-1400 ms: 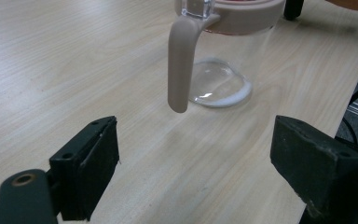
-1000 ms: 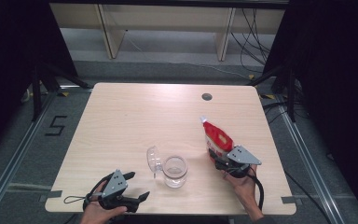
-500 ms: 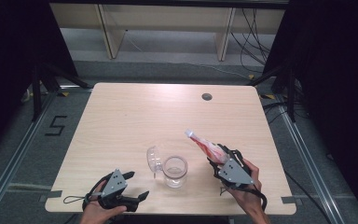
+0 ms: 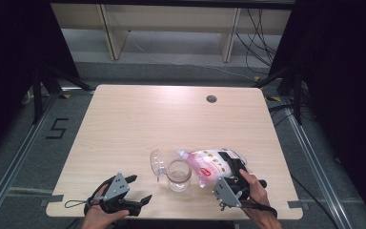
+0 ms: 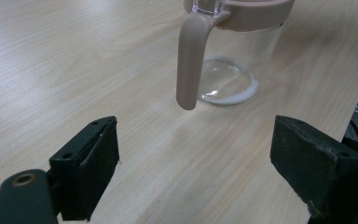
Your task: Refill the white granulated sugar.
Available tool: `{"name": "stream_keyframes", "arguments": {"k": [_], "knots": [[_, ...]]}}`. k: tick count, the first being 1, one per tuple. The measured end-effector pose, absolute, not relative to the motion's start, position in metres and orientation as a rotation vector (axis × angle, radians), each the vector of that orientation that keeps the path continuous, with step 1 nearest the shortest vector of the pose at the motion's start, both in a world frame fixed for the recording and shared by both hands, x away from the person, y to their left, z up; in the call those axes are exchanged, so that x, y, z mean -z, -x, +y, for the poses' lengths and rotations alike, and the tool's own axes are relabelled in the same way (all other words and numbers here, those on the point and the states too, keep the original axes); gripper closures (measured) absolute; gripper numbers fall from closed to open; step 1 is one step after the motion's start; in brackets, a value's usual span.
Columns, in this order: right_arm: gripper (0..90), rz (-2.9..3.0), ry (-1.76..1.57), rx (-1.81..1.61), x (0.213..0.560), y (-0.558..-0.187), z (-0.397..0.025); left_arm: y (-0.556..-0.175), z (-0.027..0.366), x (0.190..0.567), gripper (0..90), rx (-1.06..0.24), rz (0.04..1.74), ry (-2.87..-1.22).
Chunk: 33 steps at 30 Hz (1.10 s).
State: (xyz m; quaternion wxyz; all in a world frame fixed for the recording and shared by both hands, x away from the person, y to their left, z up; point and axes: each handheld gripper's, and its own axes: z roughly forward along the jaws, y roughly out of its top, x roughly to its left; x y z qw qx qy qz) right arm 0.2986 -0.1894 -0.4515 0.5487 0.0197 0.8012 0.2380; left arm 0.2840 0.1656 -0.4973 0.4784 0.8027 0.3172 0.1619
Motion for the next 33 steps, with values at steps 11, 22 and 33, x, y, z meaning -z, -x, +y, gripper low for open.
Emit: {"name": "stream_keyframes", "arguments": {"k": [11, 22, 33], "knots": [[47.2, 1.868, 0.218, -0.262, 0.449, -0.293, -0.185, -0.283, 0.165, 0.498, 15.3, -0.388, 0.782, -1.954], [47.5, 1.833, 0.365, -0.122, 0.450, -0.292, -0.181, -0.284, 0.167, 0.498, 15.2, -0.390, 0.776, -1.974], [48.2, 1.791, 0.401, -0.061, 0.450, -0.289, -0.179, -0.284, 0.166, 0.498, 15.3, -0.400, 0.779, -1.970]]}}
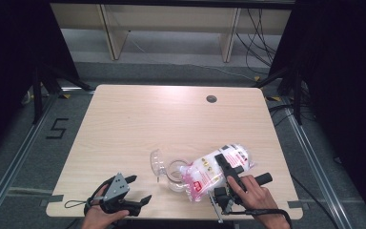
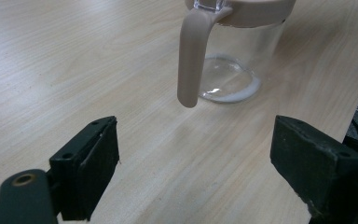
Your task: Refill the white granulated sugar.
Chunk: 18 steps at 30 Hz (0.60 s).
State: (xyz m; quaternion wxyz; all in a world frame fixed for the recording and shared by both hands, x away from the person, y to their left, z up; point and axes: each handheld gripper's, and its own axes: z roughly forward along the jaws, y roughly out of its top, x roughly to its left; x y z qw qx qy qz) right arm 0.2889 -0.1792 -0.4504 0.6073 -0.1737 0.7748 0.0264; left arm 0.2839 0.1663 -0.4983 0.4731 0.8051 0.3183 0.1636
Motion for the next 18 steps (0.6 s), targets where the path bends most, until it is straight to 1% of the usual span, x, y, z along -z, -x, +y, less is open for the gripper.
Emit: {"name": "stream_keyframes", "arguments": {"k": [4, 9, 18], "knots": [[48.4, 1.757, 0.474, -0.016, 0.4460, -0.2894, -0.1779, -0.2838, 0.1659, 0.4984, 15.3, -0.399, 0.779, -1.969], [48.7, 1.761, 0.446, -0.004, 0.4491, -0.2867, -0.1804, -0.2833, 0.1651, 0.4986, 15.2, -0.399, 0.783, -1.967], [48.9, 1.740, 0.508, 0.034, 0.4462, -0.2886, -0.1790, -0.2844, 0.1656, 0.4993, 15.3, -0.395, 0.787, -1.958]]}}
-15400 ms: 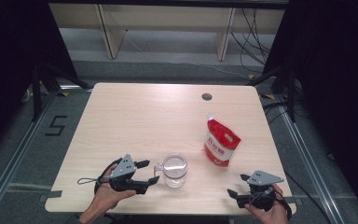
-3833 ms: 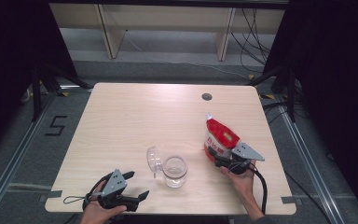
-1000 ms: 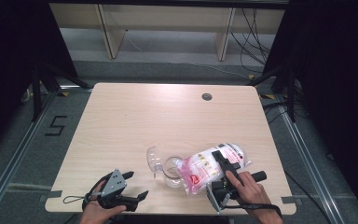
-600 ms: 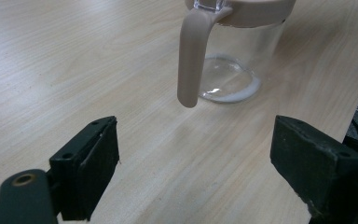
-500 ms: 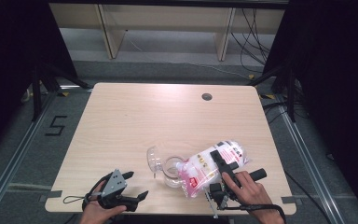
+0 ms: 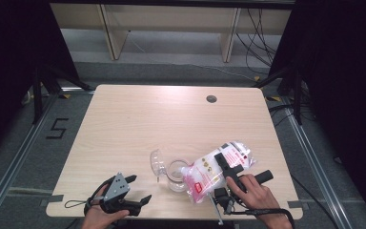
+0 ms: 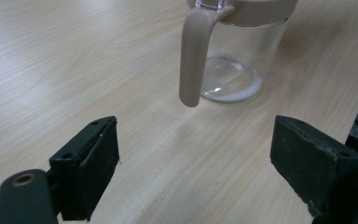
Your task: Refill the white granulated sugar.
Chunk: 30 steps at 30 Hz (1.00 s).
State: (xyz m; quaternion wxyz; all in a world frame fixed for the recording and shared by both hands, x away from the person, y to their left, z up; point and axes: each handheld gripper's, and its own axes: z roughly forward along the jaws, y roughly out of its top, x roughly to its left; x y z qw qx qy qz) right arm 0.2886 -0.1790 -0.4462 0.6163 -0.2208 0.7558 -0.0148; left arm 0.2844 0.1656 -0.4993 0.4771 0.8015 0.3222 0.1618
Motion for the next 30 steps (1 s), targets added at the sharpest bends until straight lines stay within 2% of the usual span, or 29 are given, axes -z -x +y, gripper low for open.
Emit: {"name": "stream_keyframes", "arguments": {"k": [21, 30], "knots": [[49.4, 1.740, 0.520, 0.032, 0.444, -0.294, -0.174, -0.285, 0.167, 0.499, 15.3, -0.414, 0.770, -1.965], [49.6, 1.744, 0.499, 0.056, 0.442, -0.293, -0.186, -0.286, 0.169, 0.499, 15.3, -0.423, 0.761, -1.981]]}}
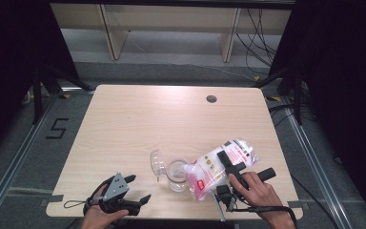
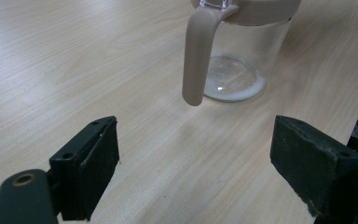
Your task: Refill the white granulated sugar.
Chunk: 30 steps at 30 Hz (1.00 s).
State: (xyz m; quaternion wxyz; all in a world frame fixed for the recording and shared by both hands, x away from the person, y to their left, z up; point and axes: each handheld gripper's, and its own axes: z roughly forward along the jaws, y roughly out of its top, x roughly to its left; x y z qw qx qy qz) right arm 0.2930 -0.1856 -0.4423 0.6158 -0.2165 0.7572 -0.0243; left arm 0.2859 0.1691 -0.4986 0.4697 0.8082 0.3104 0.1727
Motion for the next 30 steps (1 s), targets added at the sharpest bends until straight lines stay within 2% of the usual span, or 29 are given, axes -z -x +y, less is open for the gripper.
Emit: {"name": "stream_keyframes", "arguments": {"k": [20, 30], "knots": [[50.0, 1.726, 0.582, 0.026, 0.442, -0.292, -0.168, -0.286, 0.169, 0.498, 15.2, -0.415, 0.759, -1.978], [50.2, 1.735, 0.517, 0.056, 0.439, -0.295, -0.179, -0.286, 0.169, 0.498, 15.3, -0.424, 0.760, -1.981]]}}
